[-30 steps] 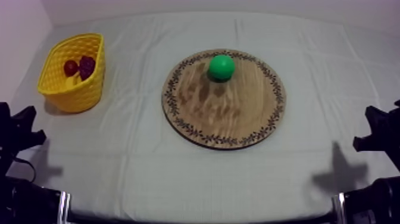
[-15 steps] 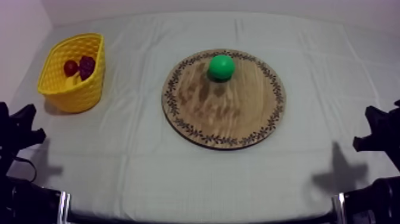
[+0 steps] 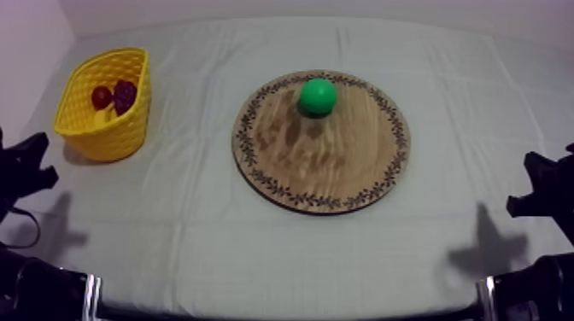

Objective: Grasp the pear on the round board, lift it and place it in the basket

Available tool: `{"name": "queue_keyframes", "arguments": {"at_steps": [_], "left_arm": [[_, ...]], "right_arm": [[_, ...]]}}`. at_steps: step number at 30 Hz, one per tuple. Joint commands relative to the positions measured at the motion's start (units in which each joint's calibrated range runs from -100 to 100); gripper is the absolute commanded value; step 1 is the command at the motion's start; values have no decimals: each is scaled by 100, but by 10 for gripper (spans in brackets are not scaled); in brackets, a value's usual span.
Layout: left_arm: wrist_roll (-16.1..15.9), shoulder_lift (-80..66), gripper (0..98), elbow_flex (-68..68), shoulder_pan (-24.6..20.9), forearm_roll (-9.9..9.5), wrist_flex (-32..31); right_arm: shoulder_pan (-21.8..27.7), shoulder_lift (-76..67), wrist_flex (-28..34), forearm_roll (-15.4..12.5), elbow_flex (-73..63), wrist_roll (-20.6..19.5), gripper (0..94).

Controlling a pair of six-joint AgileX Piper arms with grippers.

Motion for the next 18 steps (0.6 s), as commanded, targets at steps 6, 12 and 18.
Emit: {"name": "queue_keyframes", "arguments": {"at_steps": [6, 12, 18], "left_arm": [[54, 2285, 1, -1912, 94, 34, 56], [-82, 3766, 1, -3090, 198, 63, -17], [-166, 4918, 1, -4417, 457, 66, 300]], "right_arm": [[0, -5, 2, 2, 0, 1, 3], [0, -5, 2, 2, 0, 1, 3], [0, -5, 2, 2, 0, 1, 3]]}}
